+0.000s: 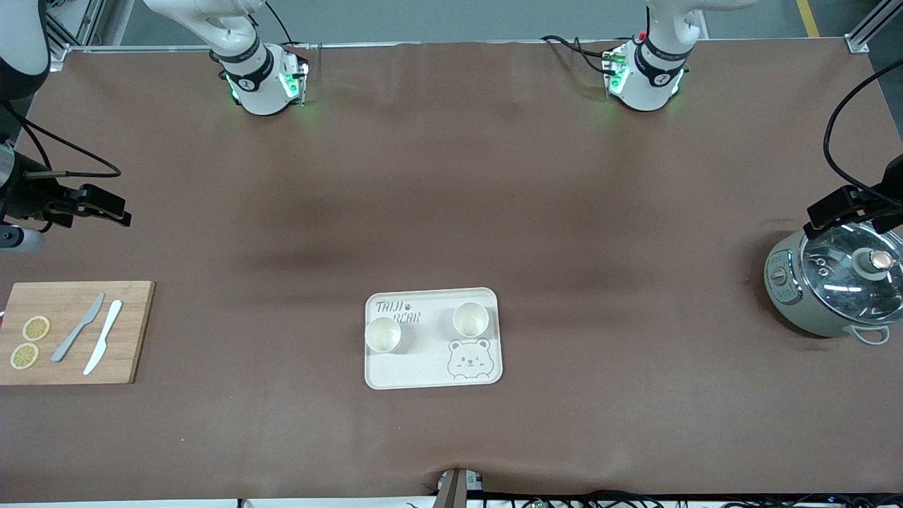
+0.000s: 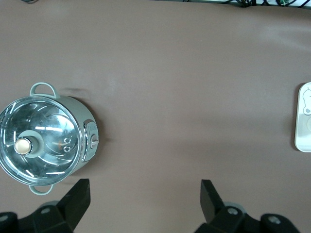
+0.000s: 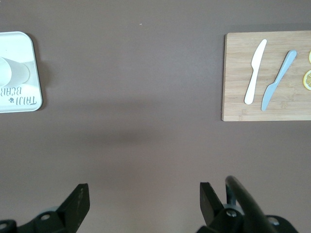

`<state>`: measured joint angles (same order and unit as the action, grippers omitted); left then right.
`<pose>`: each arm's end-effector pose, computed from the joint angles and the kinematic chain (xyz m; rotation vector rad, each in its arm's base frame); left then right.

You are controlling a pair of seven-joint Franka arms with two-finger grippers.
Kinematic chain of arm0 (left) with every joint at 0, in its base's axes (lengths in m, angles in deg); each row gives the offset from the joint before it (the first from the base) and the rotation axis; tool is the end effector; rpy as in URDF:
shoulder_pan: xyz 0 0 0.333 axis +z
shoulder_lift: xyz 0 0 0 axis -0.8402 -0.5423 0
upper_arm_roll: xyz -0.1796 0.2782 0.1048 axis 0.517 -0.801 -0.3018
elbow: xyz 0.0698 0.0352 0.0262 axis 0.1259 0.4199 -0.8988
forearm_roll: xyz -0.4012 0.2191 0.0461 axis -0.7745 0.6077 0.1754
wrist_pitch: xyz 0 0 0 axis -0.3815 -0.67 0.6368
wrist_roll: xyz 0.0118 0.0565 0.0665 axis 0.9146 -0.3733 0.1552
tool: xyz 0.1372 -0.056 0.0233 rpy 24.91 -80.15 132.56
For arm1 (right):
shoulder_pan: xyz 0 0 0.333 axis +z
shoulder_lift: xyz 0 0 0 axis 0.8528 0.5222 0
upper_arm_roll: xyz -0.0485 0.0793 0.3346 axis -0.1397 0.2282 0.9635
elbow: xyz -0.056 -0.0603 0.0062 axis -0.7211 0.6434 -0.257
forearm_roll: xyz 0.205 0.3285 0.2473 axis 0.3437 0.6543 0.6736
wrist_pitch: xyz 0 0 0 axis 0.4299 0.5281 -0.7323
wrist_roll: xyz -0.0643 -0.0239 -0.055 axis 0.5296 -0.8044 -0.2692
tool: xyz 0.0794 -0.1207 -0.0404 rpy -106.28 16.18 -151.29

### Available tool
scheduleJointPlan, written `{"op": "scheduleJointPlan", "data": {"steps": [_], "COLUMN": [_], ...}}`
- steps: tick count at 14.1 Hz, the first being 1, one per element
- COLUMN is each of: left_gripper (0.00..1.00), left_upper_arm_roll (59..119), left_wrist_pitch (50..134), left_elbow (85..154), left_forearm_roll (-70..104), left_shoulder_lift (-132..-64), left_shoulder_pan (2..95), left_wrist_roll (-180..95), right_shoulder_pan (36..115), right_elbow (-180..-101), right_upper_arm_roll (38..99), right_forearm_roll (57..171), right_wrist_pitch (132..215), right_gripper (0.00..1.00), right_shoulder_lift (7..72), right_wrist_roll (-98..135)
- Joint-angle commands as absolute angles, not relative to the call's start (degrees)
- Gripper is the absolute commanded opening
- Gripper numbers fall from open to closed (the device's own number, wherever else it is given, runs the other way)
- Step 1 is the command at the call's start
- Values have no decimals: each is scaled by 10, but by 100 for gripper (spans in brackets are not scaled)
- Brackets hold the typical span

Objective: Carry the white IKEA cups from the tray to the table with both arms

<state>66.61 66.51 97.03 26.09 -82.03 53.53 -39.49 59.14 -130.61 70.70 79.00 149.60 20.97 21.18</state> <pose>0.6853 0.0006 0.6278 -3.1201 -0.1020 -0.1258 0.6509 -0.0227 0.5615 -3.1152 0.0015 0.0898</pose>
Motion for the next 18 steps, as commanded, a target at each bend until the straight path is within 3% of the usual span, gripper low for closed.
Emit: {"op": "scheduleJointPlan", "data": {"steps": [1,11,18], "left_gripper": [100,100,100], "left_upper_arm_roll": [664,664,682], "left_wrist_pitch": [653,654,653], "left_elbow": [958,967,971], "left_forearm_roll": [253,251,239], "left_shoulder_lift": [-824,-839,-885], "left_shoulder_pan": [537,536,521], "left_wrist_roll": [-386,-383,-432], "right_shoulder_pan": [587,607,684], "right_elbow": [-1326,-1313,-1249], "right_upper_arm_roll": [712,715,715], "right_forearm_roll": [787,787,792], "right_wrist_pitch": [1501,1514,1558], "right_gripper": [100,100,100], "right_shoulder_lift": [190,203,297], "right_wrist_roll": [209,216,321]}}
